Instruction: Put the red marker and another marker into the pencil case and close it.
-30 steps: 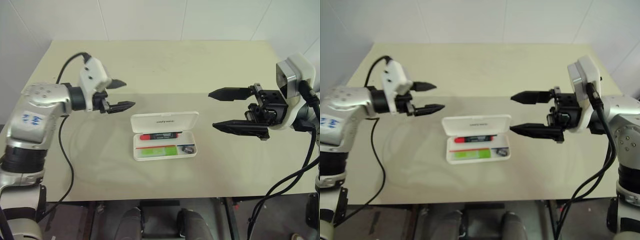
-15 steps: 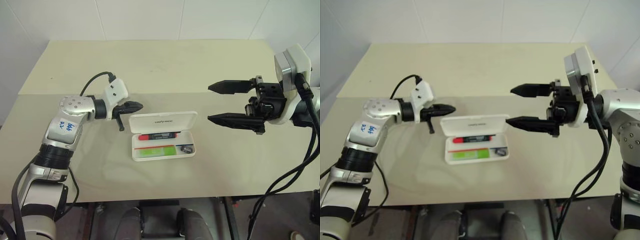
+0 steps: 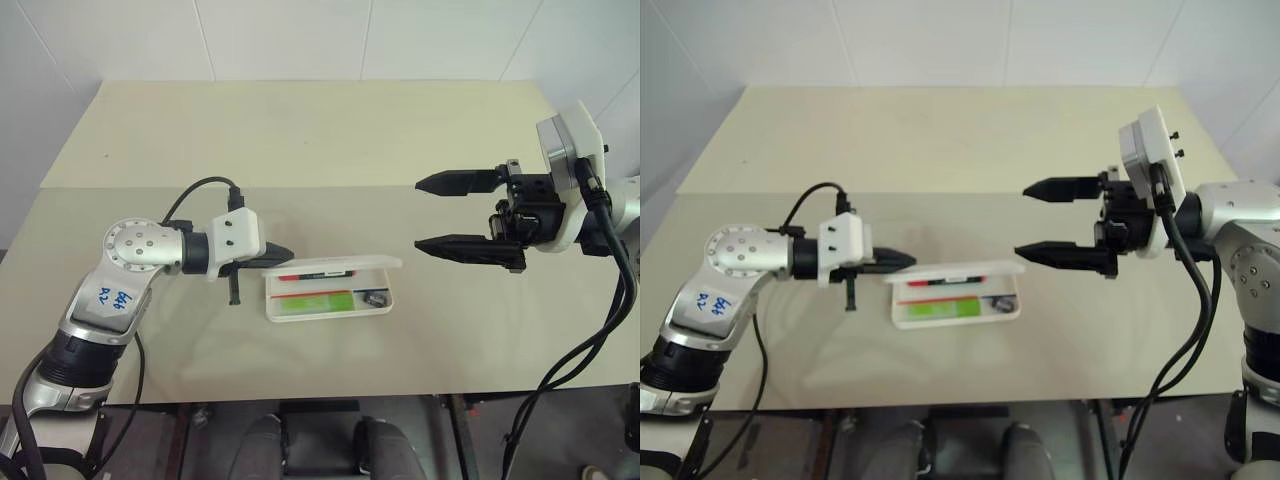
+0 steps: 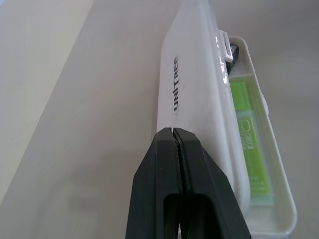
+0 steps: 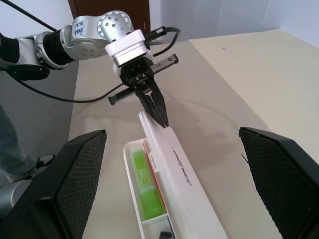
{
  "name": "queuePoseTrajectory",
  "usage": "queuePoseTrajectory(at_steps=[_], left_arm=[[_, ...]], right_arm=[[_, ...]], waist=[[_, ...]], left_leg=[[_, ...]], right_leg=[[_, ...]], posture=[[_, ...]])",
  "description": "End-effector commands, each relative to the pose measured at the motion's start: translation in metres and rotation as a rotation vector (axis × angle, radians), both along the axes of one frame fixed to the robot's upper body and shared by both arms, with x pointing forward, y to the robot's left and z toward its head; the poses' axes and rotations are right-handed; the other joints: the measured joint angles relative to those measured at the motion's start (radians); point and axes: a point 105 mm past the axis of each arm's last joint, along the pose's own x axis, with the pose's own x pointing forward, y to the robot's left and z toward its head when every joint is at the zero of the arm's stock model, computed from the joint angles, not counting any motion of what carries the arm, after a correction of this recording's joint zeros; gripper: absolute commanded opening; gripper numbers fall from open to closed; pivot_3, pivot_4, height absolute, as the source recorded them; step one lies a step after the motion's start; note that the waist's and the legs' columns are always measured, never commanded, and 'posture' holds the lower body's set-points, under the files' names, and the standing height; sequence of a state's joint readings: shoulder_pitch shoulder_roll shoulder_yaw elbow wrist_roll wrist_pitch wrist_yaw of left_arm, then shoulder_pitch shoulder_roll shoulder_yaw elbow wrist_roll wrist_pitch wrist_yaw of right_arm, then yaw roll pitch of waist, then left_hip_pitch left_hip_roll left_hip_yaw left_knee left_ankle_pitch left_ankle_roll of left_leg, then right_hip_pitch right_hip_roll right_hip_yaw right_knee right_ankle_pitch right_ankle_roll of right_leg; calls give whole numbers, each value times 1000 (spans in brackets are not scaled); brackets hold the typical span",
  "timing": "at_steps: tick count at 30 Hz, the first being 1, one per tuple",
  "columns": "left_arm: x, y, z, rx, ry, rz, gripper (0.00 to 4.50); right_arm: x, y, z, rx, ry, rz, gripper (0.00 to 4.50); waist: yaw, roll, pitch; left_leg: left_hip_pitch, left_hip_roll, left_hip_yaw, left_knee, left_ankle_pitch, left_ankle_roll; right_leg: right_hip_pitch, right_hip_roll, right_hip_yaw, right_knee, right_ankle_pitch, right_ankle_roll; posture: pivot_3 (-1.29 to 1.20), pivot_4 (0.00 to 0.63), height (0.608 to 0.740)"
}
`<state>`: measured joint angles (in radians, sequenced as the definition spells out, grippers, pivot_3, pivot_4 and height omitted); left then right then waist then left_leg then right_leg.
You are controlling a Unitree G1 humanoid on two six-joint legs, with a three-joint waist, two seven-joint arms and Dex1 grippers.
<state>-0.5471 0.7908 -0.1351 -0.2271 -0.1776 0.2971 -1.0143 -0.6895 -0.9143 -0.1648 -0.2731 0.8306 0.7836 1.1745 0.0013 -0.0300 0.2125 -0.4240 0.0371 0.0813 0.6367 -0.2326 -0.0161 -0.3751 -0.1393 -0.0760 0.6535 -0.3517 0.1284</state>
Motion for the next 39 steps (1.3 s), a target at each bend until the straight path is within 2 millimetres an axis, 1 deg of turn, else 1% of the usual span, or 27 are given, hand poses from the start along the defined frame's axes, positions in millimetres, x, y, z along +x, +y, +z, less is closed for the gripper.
queuePoseTrajectory(at_steps=[1, 4, 5, 8, 10, 17, 21, 24, 27, 31, 37, 39], left_arm=[[0, -5, -14, 74, -52, 8, 43], [4, -8, -32, 88, -54, 28, 43], [6, -7, -43, 109, -50, 39, 43], [12, -4, -69, 165, -56, 79, 43], [15, -4, -74, 145, -42, 106, 43], [11, -5, -74, 122, -12, 98, 43], [7, -4, -71, 90, 1, 99, 43], [-1, -9, -76, 109, 10, 55, 43], [-5, -20, -72, 51, 25, 35, 43], [-9, -21, -76, 60, 30, 32, 43], [-9, -24, -69, 37, 19, 31, 43], [-7, -21, -62, 4, 16, 51, 43]], right_arm=[[-3, 2, 8, -11, -53, 12, 4500], [-2, 3, 6, -15, -51, 14, 4500], [-2, 4, 5, -18, -48, 15, 4500], [-4, 5, 2, -36, -43, 25, 4500], [-3, 5, 2, -41, -41, 23, 4500], [-1, 5, -2, -69, -37, 17, 4500], [4, 3, -15, -130, -15, 6, 4500], [7, 2, -15, -133, -16, 3, 4500], [9, 1, -17, -139, -13, 0, 4500], [12, 2, -18, -143, -14, -4, 4500], [13, 3, -18, -144, -17, -6, 4500], [13, 3, -17, -140, -19, -3, 4500]], waist=[[0, 0, 0], [0, 0, 0], [0, 0, 0], [0, 0, -1], [2, 1, -3], [0, 1, -7], [-1, 1, -7], [-4, 1, -7], [-2, 2, -8], [1, 2, -8], [1, 2, -8], [1, 2, -8]], left_leg=[[0, 0, 0, 0, 0, 0], [0, 0, 0, 0, 0, 0], [0, 0, 0, 0, 0, 0], [0, 0, 0, 0, 0, 0], [2, 0, 0, 0, 0, 0], [3, 0, 0, 1, 0, 1], [3, 0, 0, 1, 0, 1], [3, 0, 0, 1, 0, 1], [3, 1, 0, 1, 0, 1], [2, 0, 0, 1, 0, 1], [2, 0, 0, 1, 0, 1], [2, 0, 0, 1, 0, 1]], right_leg=[[0, 0, 0, 0, 0, 0], [0, 0, 0, 0, 0, 0], [0, 0, 0, 0, 0, 0], [0, 0, 0, 0, 0, 0], [1, 0, 0, 0, 0, 0], [2, 0, 0, 0, 0, 0], [2, 0, 0, 0, 0, 0], [2, 0, 0, 0, 0, 0], [2, 0, 0, 0, 0, 0], [2, -1, 0, 0, 0, 0], [2, -1, 0, -1, 0, 0], [2, -1, 0, 0, 0, 0]], posture=[[0, 150, 740], [0, 150, 740], [0, 150, 740], [0, 150, 740], [0, 150, 740], [0, 150, 740], [0, 150, 740], [0, 150, 740], [0, 150, 740], [0, 150, 740], [0, 150, 740], [0, 150, 740]])
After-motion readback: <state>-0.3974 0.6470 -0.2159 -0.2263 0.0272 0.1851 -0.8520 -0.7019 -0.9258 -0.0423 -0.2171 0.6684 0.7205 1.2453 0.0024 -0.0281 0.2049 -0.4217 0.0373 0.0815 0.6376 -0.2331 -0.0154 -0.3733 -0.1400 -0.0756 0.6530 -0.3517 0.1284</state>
